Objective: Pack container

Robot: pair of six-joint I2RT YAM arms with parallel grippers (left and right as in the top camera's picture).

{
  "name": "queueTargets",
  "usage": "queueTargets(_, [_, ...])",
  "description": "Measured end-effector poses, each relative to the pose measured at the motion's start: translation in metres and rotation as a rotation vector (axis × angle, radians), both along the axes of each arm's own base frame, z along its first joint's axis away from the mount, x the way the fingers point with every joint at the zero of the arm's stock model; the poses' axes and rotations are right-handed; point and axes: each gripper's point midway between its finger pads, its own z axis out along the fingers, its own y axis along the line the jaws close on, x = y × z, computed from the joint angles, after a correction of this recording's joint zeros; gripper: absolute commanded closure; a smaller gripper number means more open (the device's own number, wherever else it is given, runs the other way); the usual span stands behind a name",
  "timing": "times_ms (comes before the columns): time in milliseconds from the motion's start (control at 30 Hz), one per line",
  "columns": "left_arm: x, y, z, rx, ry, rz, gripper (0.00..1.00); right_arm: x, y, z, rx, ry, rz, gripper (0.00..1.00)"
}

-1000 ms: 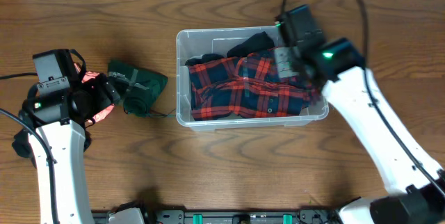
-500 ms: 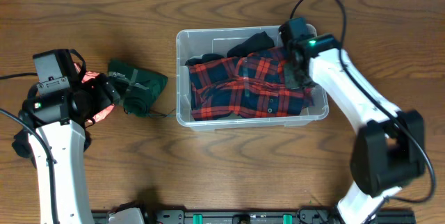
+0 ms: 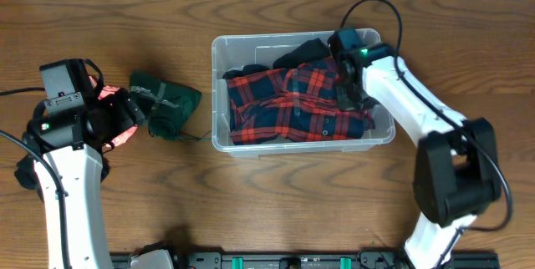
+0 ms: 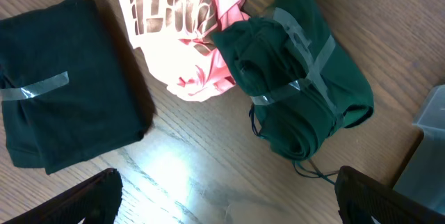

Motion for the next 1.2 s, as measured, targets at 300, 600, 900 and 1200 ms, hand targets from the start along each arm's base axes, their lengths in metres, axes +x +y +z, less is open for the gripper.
queueTargets(300, [0.000, 0.000, 0.000, 0.000, 0.000, 0.000, 0.02, 0.007, -0.015, 0.178, 0.136, -0.478, -0.001, 0.25])
queueTargets(600, [0.021, -0.003, 0.004, -0.026, -0.076, -0.025, 0.02, -0.010, -0.079, 0.139, 0.088, -0.308, -0.161, 0.25])
queueTargets(900, [0.066, -0.028, -0.066, -0.325, 0.006, 0.026, 0.02, -0.018, -0.090, 0.117, 0.065, -0.221, -0.123, 0.23])
queueTargets(1200, [0.078, -0.034, -0.132, -0.454, 0.129, 0.132, 0.02, -0.021, -0.104, 0.116, 0.054, -0.204, -0.134, 0.21])
